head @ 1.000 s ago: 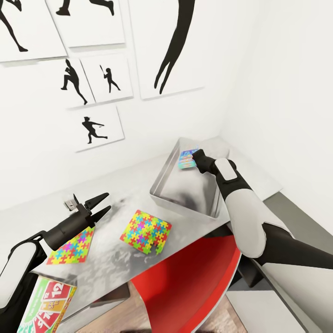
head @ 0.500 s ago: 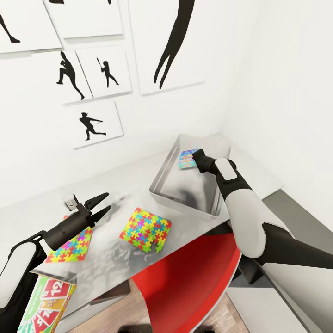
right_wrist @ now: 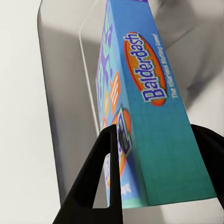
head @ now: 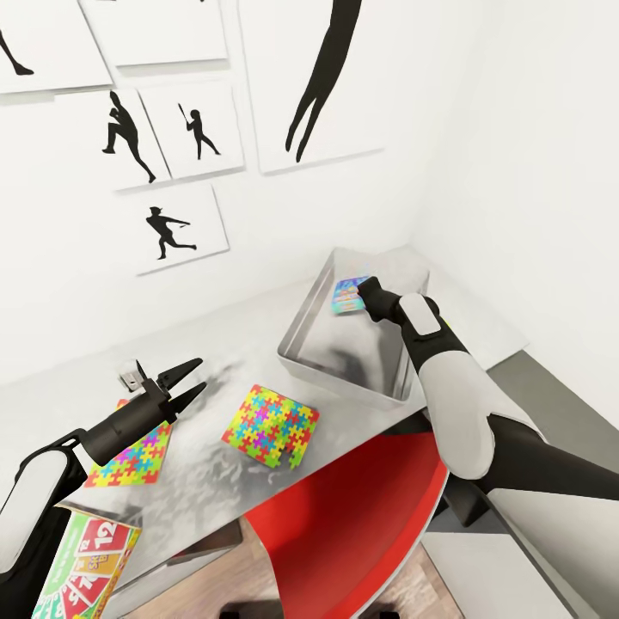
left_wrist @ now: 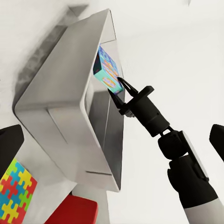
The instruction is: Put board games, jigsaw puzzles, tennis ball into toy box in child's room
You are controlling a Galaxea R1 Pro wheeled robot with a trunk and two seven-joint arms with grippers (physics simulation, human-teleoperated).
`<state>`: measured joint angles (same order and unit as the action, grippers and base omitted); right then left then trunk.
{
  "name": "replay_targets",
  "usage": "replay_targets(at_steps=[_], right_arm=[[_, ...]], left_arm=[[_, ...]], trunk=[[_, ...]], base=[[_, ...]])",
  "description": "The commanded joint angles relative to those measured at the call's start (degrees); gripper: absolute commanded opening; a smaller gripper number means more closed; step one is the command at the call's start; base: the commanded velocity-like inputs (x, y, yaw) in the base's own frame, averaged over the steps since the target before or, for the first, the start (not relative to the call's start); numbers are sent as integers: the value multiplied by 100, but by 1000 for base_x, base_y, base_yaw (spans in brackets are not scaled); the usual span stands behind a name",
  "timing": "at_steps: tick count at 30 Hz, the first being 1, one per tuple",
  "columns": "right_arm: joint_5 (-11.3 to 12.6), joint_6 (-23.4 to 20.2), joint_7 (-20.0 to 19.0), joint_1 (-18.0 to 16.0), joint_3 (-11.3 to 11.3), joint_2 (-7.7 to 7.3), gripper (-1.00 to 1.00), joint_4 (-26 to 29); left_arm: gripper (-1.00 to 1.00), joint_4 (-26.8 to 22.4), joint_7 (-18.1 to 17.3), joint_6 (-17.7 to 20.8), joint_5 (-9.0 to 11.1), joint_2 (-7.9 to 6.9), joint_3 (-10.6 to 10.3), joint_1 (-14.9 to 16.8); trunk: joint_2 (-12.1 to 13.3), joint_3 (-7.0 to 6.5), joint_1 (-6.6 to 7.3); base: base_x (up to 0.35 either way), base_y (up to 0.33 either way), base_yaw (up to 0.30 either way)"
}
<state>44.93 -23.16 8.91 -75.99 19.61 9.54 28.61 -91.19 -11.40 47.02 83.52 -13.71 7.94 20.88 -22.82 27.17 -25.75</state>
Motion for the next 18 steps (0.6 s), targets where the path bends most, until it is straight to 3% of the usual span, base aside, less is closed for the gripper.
replay_targets(at_steps=[1,8,12,18], right_arm=[[60,-17,46,-5,23,5,-100,13],[59,8,36,-17,-97,1,-100,13],[63,116,37,-7,-371,-4,-100,32],[66,246,39,5,-594,-4,-100,55]], left_arm=[[100,0,-20,27,-11,0,6,4],[100,-3,-20,28,-14,0,6,4],[100,-4,-16,28,-14,0,6,3],[100,-4,-15,27,-18,0,6,4]], trunk=[[-10,9,-3],[-10,10,-3],[-10,10,-3],[-10,11,-3]], base=[[0,0,0],[0,0,0],[0,0,0],[0,0,0]])
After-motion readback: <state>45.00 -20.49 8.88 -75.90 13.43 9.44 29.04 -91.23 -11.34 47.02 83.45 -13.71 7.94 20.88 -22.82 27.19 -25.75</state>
